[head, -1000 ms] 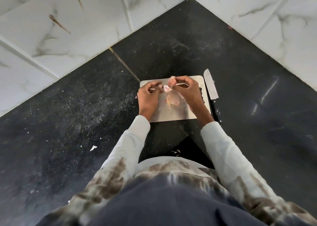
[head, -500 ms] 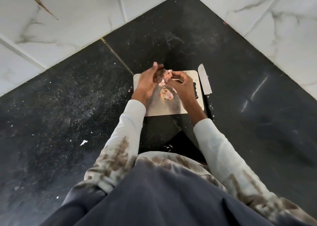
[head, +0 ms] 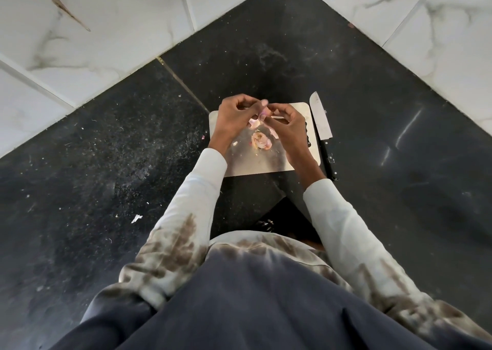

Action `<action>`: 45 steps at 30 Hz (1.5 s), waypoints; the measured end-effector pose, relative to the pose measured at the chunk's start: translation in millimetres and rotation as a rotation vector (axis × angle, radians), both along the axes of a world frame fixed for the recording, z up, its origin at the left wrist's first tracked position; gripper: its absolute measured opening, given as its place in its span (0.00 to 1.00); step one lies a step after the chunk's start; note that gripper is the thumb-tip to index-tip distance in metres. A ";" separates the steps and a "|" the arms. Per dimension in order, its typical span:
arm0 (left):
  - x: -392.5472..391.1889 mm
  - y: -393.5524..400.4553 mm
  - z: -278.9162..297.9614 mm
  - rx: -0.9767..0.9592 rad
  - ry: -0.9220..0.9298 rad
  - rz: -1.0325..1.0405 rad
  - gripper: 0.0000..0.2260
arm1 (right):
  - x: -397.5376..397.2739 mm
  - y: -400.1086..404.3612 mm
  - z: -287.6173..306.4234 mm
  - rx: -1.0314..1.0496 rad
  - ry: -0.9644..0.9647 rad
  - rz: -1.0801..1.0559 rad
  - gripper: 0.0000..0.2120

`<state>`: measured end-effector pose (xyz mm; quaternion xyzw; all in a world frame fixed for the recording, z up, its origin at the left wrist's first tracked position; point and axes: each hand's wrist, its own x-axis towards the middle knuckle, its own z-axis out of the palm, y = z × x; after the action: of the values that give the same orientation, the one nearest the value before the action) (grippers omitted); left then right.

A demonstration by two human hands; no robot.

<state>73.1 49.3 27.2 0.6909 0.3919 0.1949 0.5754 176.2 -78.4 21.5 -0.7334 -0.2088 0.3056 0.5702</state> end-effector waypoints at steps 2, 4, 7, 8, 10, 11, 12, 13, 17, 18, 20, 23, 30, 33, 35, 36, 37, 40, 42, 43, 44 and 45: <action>-3.1 -3.7 -3.7 -0.005 0.035 -0.017 0.13 | 1.5 -2.0 0.8 0.010 0.003 0.004 0.20; -8.6 -9.5 -8.3 -0.108 -0.009 -0.016 0.13 | 2.9 -5.0 2.3 0.011 0.012 0.026 0.19; -12.6 -16.5 -12.5 -0.299 -0.117 0.043 0.12 | 3.3 -10.1 2.0 0.047 0.086 0.051 0.17; -12.9 -18.0 -13.5 -0.342 -0.137 0.064 0.11 | 3.5 -11.3 1.3 0.053 0.114 0.043 0.16; -13.2 -20.7 -14.7 -0.399 -0.167 0.086 0.09 | 3.4 -12.1 0.8 0.051 0.151 0.021 0.16; -13.5 -21.8 -15.1 -0.419 -0.180 0.091 0.08 | 3.3 -11.7 0.3 0.045 0.154 0.014 0.15; -13.7 -22.9 -15.3 -0.436 -0.189 0.099 0.08 | 3.6 -11.1 -0.3 0.038 0.148 0.010 0.15; -14.1 -23.7 -15.3 -0.452 -0.194 0.108 0.09 | 3.7 -10.5 -0.3 0.030 0.141 0.006 0.15; -14.5 -26.6 -17.2 -0.499 -0.211 0.128 0.14 | 3.7 -9.4 1.5 0.026 0.136 -0.019 0.12; -14.4 -27.1 -17.8 -0.516 -0.216 0.128 0.14 | 4.2 -8.5 1.9 0.022 0.128 -0.027 0.12; -14.5 -28.1 -18.8 -0.555 -0.222 0.134 0.15 | 4.4 -5.5 1.8 -0.002 0.109 -0.061 0.11; -13.4 -28.3 -19.5 -0.601 -0.232 0.184 0.14 | 7.0 -2.4 -3.4 -0.128 -0.002 -0.104 0.09; -14.0 -27.2 -19.8 -0.545 -0.236 0.176 0.10 | 1.9 -2.0 -15.7 -0.372 -0.330 0.062 0.12; -13.4 -27.8 -17.2 -0.426 -0.212 0.144 0.08 | 5.7 -1.6 -10.1 -0.326 -0.332 0.018 0.11; -12.2 -27.6 -16.6 -0.342 -0.171 0.141 0.09 | 8.8 -0.4 -7.0 -0.271 -0.309 0.029 0.10; -11.4 -27.5 -15.9 -0.301 -0.147 0.146 0.11 | 9.8 0.6 -5.9 -0.237 -0.301 0.043 0.10; -10.7 -28.0 -14.9 -0.269 -0.129 0.153 0.12 | 10.2 1.7 -5.1 -0.204 -0.275 0.062 0.10; -8.6 -30.5 -12.5 -0.187 -0.123 0.180 0.13 | 10.7 5.0 -5.2 -0.123 -0.104 0.101 0.13; -7.8 -31.8 -8.9 -0.148 -0.142 0.195 0.12 | 10.6 4.1 -6.3 -0.069 0.022 0.094 0.14; -7.8 -31.7 -7.7 -0.137 -0.151 0.196 0.12 | 10.6 2.9 -6.7 -0.048 0.060 0.090 0.14; -7.7 -31.1 -7.2 -0.131 -0.153 0.197 0.11 | 10.4 1.7 -6.5 -0.034 0.076 0.089 0.14; -8.3 -30.5 -6.6 -0.130 -0.147 0.198 0.11 | 10.4 0.5 -6.5 -0.022 0.082 0.088 0.14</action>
<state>64.8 18.8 20.6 0.5939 0.4269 0.2752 0.6240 186.6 -77.9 15.0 -0.7166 -0.2138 0.3627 0.5560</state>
